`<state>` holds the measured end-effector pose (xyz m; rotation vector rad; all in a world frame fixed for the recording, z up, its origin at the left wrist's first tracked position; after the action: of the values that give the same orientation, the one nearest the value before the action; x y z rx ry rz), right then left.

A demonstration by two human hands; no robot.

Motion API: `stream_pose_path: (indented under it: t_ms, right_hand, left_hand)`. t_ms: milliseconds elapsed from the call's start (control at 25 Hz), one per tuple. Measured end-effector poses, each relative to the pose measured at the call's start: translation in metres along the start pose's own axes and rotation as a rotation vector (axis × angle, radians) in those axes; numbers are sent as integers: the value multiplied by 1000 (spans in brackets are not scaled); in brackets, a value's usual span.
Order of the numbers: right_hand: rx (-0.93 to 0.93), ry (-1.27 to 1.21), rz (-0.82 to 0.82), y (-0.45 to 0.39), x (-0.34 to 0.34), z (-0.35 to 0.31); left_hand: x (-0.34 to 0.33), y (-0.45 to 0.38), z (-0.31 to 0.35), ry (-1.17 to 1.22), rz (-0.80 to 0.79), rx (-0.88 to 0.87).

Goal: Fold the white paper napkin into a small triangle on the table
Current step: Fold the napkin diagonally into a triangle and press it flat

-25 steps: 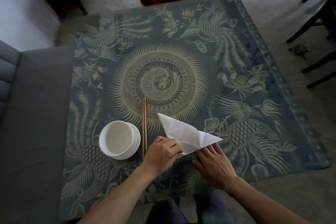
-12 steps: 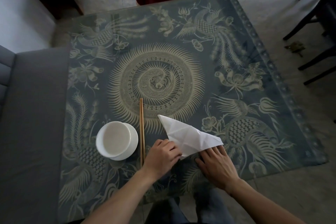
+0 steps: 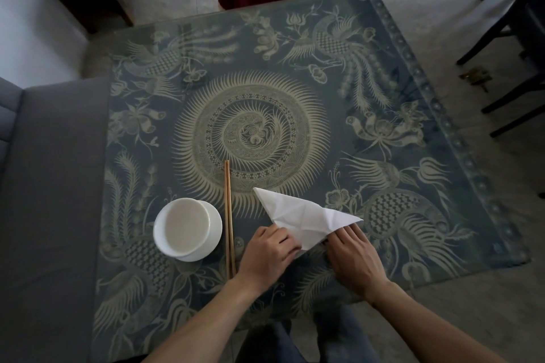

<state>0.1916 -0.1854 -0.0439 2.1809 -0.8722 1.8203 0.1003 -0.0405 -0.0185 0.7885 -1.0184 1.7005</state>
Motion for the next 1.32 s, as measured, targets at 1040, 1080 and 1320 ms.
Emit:
stream_pose_path:
  t_ms: [1040, 1080, 1320]
  right_hand:
    - [-199, 89, -121, -5, 4, 27]
    - [-208, 114, -166, -1, -2, 30]
    - [-342, 208, -278, 3, -12, 49]
  left_hand:
    - [-20, -6, -46, -274, -274, 141]
    - [-22, -3, -48, -291, -299, 158]
    - [-24, 8, -60, -386, -350, 210]
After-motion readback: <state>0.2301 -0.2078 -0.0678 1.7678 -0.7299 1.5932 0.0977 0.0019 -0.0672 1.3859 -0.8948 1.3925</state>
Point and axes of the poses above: each hand's wrist, its own y-axis away from the middle knuckle, its own x-axis out of the back of the hand, z = x × y, the point moved 6 cm from there along -y, towards the middle knuckle, and after that the axes turned 13 degrees about z, right-handed, at the moved point
